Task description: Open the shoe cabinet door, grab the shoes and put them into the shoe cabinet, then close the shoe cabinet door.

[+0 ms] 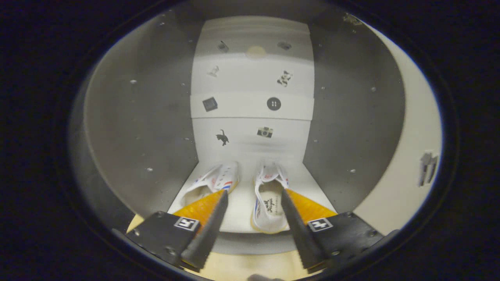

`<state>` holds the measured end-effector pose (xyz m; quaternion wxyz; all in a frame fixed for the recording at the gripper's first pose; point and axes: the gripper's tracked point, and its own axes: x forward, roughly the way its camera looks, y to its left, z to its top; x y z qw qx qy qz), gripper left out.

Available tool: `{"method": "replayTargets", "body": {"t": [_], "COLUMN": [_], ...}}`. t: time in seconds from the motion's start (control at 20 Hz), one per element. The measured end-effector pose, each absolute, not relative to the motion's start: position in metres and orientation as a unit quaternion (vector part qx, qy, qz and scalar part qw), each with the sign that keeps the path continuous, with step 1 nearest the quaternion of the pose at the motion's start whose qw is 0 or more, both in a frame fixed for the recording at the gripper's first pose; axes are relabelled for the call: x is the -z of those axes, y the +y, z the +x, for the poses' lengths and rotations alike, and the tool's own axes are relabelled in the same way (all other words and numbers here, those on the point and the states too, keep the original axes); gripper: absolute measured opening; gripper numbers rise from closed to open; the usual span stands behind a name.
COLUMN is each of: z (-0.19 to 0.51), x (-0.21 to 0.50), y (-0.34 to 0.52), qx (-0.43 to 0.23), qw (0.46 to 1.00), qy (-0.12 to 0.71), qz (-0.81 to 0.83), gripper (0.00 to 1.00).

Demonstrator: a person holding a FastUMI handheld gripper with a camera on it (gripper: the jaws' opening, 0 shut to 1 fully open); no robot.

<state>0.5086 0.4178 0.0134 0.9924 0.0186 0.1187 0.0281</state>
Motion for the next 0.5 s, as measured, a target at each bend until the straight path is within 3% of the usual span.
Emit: {"method": "replayTargets", "body": {"t": [0.05, 0.1, 0.5], "z": [0.490, 0.471, 0.309], "x": [-0.022, -0.026, -0.045], "y": [0.420, 0.419, 0.408], "qx": [-0.033, -0.033, -0.067], "qw": [0.995, 0.996, 0.996], "qy": [0.096, 0.084, 0.029], "qz": [0.016, 0.014, 0.045], "gripper": [0.94, 0.98, 1.00]}}
